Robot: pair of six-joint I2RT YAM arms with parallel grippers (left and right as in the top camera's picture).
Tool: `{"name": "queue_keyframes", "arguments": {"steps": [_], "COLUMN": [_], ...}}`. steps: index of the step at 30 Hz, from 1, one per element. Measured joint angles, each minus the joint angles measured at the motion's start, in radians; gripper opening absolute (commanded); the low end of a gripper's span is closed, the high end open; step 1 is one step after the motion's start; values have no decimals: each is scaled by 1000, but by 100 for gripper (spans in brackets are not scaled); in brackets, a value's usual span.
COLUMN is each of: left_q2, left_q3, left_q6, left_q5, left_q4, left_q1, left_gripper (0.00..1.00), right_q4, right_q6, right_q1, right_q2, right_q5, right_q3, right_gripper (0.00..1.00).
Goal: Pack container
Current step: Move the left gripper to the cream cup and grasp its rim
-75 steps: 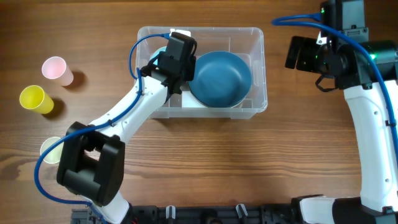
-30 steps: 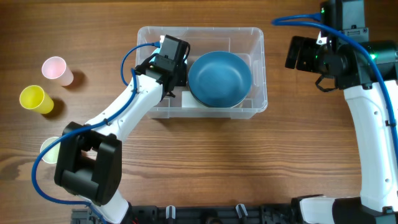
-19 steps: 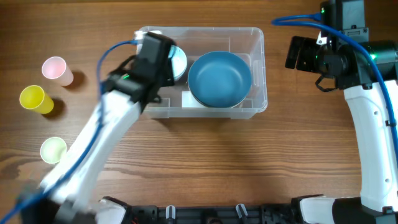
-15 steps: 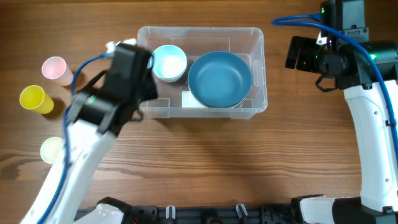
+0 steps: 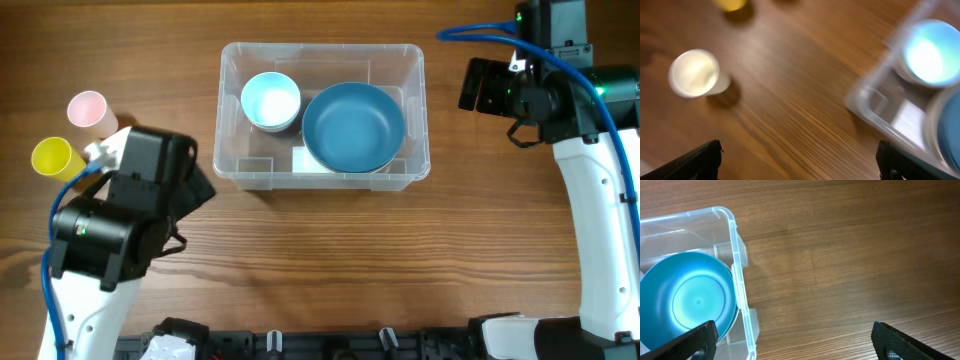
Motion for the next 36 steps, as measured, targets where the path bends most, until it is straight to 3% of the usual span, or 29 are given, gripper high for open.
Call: {"name": "queue_keyframes", "arguments": {"steps": [4,9,18,23,36], "left_q2": [-34,-26,19,109,396], "left_q3": [-142,-329,-337,-337,-337], "left_q6": [-94,-115,85,203,242], "left_q5": [-33,-36,73,165,191], "left_q4": [37,158,314,419,510], "left_q1": [128,348,697,729,729], "left_gripper": [97,91,82,81,80], "right_q4": [1,1,0,1,0], "right_q6": [0,0,0,0,0], "right_q1": [0,0,0,0,0], "right_q2": [0,0,0,0,0], "right_q5": [0,0,0,0,0], "right_q3": [0,0,0,0,0], "right_gripper": [100,100,100,100,100]}}
